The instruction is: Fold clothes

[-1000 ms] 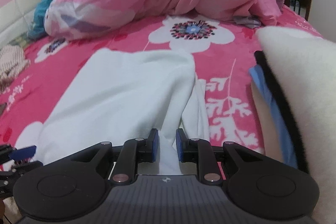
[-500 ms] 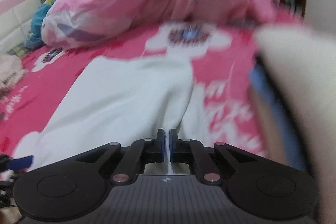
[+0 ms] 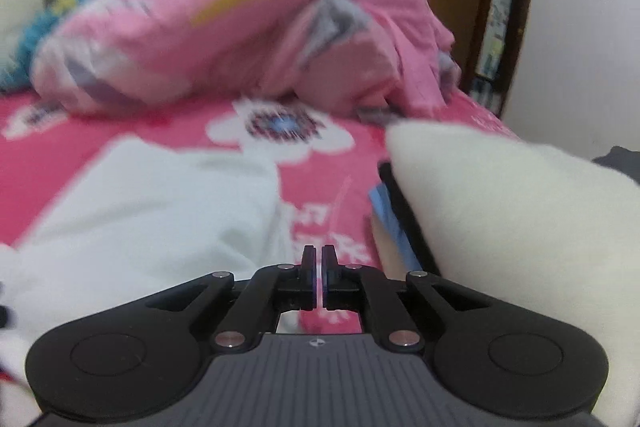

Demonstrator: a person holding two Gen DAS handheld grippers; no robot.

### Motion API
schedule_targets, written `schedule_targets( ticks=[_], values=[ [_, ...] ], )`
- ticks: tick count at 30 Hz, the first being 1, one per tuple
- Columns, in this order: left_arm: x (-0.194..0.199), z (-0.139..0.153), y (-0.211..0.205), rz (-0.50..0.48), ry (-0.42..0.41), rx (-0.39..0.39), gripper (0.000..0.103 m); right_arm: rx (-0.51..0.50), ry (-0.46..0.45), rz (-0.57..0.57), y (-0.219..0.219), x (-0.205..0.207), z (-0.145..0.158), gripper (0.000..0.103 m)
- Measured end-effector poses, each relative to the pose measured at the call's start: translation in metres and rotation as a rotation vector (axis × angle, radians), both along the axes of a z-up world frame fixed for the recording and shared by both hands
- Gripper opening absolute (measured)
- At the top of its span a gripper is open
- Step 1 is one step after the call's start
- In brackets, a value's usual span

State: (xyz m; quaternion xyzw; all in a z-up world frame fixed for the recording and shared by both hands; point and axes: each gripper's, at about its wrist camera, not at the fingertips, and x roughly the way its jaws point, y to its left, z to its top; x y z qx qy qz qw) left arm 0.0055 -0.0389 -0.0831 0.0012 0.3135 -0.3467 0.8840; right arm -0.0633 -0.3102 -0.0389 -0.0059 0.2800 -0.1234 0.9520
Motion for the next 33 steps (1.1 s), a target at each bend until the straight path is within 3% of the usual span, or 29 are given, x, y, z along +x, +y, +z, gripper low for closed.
schedule_targets(
  ticks=[2, 4, 6, 7, 10, 15, 18, 22, 24, 27, 30, 33],
  values=[
    [0.0, 0.001, -0.001, 0.0, -0.002, 0.007, 0.041, 0.014, -0.025, 0.08, 0.008, -0.012, 0.002, 0.004],
    [-0.001, 0.002, -0.002, 0.003, -0.005, 0.013, 0.041, 0.002, 0.043, 0.122, 0.012, -0.012, -0.012, 0.01],
    [-0.002, 0.002, -0.003, 0.003, -0.01, 0.016, 0.042, -0.035, 0.18, 0.048, 0.003, -0.008, -0.039, 0.01],
    [-0.002, 0.002, -0.003, 0.004, -0.012, 0.019, 0.042, -0.051, 0.22, -0.003, -0.002, -0.01, -0.049, 0.015],
    [-0.003, 0.004, -0.004, 0.005, -0.023, 0.033, 0.042, -0.053, 0.152, -0.04, 0.001, -0.028, -0.031, 0.013],
    [-0.003, 0.004, -0.007, 0.014, -0.024, 0.045, 0.042, -0.203, -0.119, 0.127, 0.049, -0.031, 0.005, 0.014],
    [-0.006, 0.005, -0.009, 0.023, -0.042, 0.059, 0.042, -0.254, -0.168, 0.175, 0.057, -0.005, -0.002, 0.027],
    [-0.009, 0.004, -0.008, 0.034, -0.053, 0.053, 0.043, -0.122, -0.009, 0.175, 0.031, 0.022, -0.043, 0.028],
    [-0.009, 0.003, -0.007, 0.033, -0.047, 0.039, 0.044, -0.025, 0.007, 0.118, 0.012, 0.006, -0.058, 0.04],
    [-0.009, 0.001, -0.005, 0.029, -0.046, 0.028, 0.044, 0.098, 0.016, 0.048, -0.003, -0.01, -0.045, 0.042],
    [-0.007, 0.0, -0.003, 0.03, -0.037, 0.013, 0.045, 0.027, 0.03, 0.001, 0.007, -0.013, -0.026, 0.038],
    [-0.007, 0.0, 0.0, 0.038, -0.028, -0.001, 0.045, 0.011, -0.062, 0.03, 0.02, -0.007, -0.006, 0.038]
  ],
)
